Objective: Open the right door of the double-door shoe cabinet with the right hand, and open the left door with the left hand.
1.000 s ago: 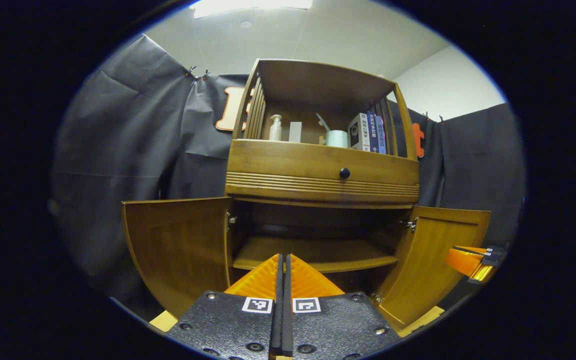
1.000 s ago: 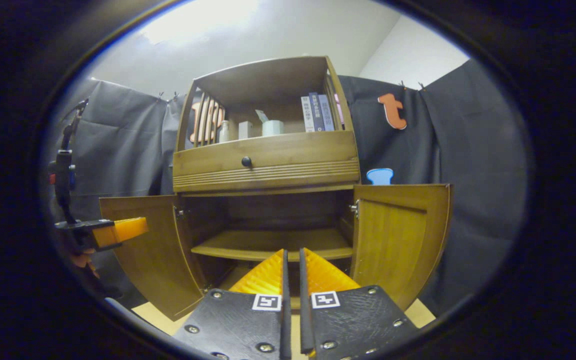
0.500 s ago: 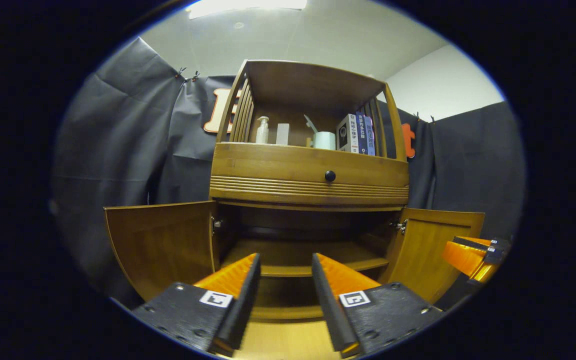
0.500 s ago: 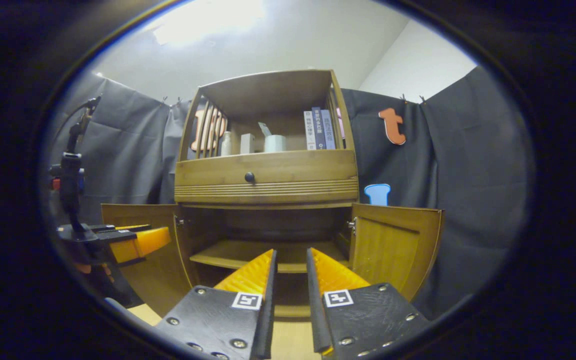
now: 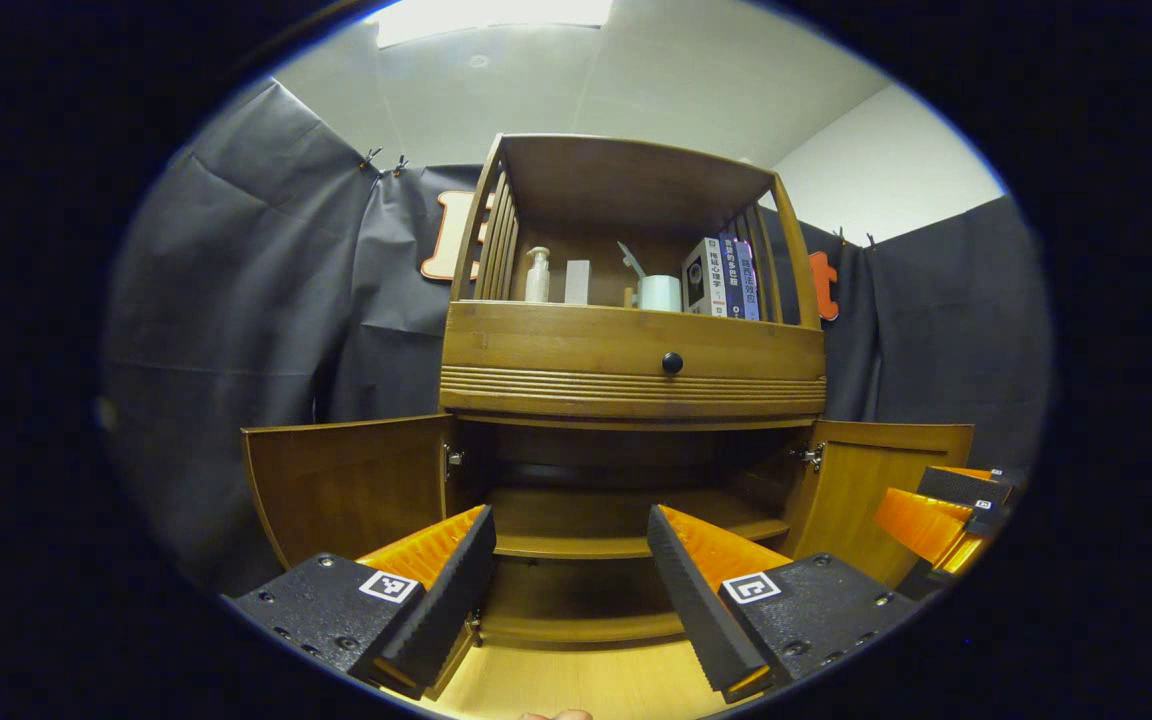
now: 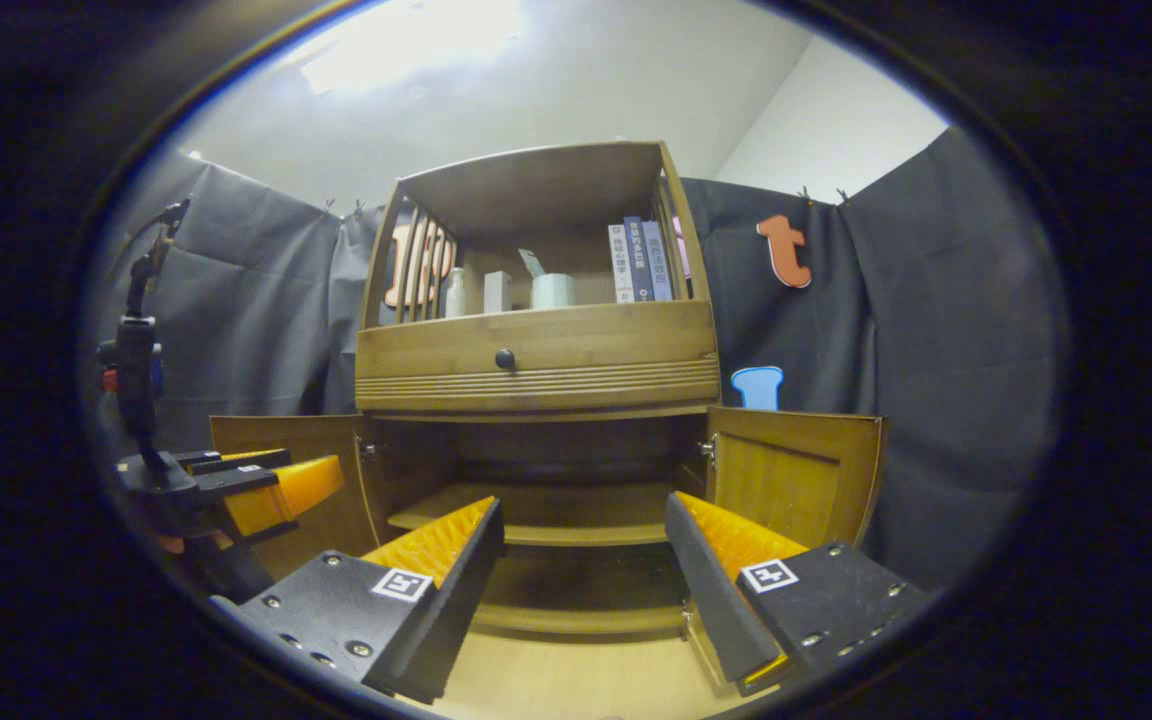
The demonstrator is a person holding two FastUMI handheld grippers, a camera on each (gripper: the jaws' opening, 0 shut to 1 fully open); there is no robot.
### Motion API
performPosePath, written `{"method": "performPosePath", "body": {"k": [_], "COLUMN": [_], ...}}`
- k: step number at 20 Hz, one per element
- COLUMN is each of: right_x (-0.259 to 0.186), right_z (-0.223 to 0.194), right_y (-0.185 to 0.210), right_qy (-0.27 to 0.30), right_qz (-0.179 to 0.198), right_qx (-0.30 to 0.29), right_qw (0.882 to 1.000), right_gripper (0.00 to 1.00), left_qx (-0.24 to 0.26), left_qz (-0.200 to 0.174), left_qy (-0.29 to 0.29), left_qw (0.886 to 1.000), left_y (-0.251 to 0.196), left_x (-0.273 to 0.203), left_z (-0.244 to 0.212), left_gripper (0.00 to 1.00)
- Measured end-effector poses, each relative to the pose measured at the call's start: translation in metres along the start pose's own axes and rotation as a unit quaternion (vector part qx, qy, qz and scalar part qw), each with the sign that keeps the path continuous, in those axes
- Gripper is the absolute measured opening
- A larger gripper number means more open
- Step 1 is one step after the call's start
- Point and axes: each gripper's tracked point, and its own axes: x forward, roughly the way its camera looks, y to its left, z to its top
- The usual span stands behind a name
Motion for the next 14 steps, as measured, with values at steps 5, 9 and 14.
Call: {"method": "performPosePath", "body": {"k": [5, 9, 14], "right_x": [-0.0008, -0.0032, -0.0062], "right_z": [0.0016, 0.0016, 0.0029], "right_y": [0.0005, 0.0007, 0.0019], "right_qy": [-0.002, -0.003, -0.007], "right_qz": [0.001, 0.0, -0.002], "right_qx": [-0.006, -0.008, -0.009], "right_qw": [1.0, 1.0, 1.0], "right_gripper": [0.97, 0.97, 0.97], "left_qx": [0.008, 0.013, 0.016], "left_qz": [0.004, 0.004, -0.003], "left_qy": [-0.003, -0.006, -0.007], "left_qw": [1.0, 1.0, 1.0], "left_y": [0.0044, 0.0057, 0.004], "left_x": [-0.0029, -0.0038, -0.0043], "left_z": [0.0042, 0.0059, 0.0062], "left_gripper": [0.9, 0.9, 0.9]}}
